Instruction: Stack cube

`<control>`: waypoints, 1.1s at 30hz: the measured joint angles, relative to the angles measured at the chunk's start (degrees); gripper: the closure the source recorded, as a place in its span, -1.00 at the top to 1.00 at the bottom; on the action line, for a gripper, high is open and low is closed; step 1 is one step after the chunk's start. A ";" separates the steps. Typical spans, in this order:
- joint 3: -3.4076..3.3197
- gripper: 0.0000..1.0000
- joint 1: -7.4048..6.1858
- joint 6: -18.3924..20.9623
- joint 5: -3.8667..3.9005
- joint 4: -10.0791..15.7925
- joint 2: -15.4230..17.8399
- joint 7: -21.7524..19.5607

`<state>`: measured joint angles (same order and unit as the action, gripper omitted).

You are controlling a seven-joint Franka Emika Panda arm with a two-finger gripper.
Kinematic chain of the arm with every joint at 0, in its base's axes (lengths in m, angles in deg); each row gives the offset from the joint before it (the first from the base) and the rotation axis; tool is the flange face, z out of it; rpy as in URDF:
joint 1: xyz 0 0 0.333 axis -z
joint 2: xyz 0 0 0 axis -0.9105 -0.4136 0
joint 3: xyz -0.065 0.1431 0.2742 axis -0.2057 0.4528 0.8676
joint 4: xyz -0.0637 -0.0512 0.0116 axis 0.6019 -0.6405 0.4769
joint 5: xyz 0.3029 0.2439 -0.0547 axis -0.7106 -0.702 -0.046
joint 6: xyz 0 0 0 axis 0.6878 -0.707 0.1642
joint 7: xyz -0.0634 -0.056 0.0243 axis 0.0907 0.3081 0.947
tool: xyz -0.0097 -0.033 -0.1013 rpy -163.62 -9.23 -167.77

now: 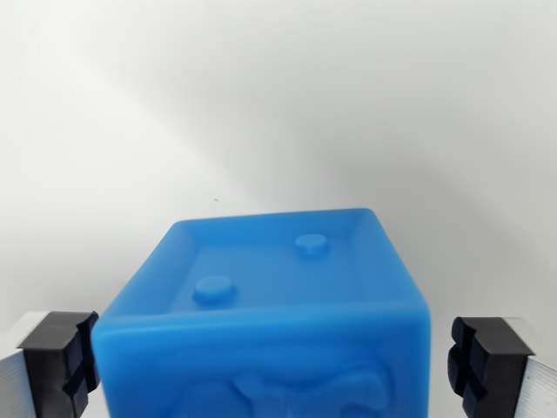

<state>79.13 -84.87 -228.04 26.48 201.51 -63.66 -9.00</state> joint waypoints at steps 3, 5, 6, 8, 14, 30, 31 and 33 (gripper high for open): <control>-0.21 1.00 -0.22 -0.43 0.00 -0.16 -0.60 0.00; -0.26 -1.00 -0.27 -0.52 0.00 -0.20 -0.75 0.00; -0.28 -1.00 -0.28 -0.53 0.00 -0.21 -0.77 0.00; -0.28 -1.00 -0.28 -0.54 0.00 -0.24 -0.76 0.00; -0.29 -1.00 -0.28 -0.54 0.00 -0.29 -0.76 0.00; -0.31 -1.00 -0.28 -0.54 0.00 -0.31 -0.76 0.00; -0.31 -1.00 -0.28 -0.54 0.00 -0.31 -0.76 0.00; -0.31 -1.00 -0.28 -0.54 0.00 -0.31 -0.76 0.00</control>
<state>78.82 -85.16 -228.58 26.48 201.20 -64.42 -9.01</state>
